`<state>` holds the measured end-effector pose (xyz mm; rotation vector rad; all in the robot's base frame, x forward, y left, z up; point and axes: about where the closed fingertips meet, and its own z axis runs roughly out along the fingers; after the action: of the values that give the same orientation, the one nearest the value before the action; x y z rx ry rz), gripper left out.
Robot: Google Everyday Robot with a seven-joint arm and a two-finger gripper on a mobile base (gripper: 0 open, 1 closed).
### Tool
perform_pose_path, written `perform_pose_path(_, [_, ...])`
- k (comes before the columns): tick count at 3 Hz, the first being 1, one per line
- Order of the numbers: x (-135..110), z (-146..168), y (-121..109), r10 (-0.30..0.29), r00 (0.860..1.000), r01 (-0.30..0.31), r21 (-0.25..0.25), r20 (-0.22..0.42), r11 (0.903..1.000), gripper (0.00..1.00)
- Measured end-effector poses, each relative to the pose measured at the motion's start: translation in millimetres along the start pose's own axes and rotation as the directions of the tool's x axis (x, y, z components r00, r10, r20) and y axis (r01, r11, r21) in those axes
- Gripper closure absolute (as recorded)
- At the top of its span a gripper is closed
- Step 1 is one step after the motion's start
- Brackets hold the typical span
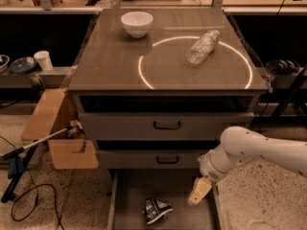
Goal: Pick blue chip bag from bottom drawer and place on counter
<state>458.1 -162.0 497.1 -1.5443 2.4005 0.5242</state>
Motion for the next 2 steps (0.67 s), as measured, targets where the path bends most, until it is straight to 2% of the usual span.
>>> perform_pose_path(1, [2, 6, 1, -0.002, 1.000, 0.002, -0.014, 0.005, 0.9999, 0.00])
perform_pose_path(2, [21, 24, -5, 0.043, 0.999, -0.042, -0.036, 0.010, 0.9984, 0.00])
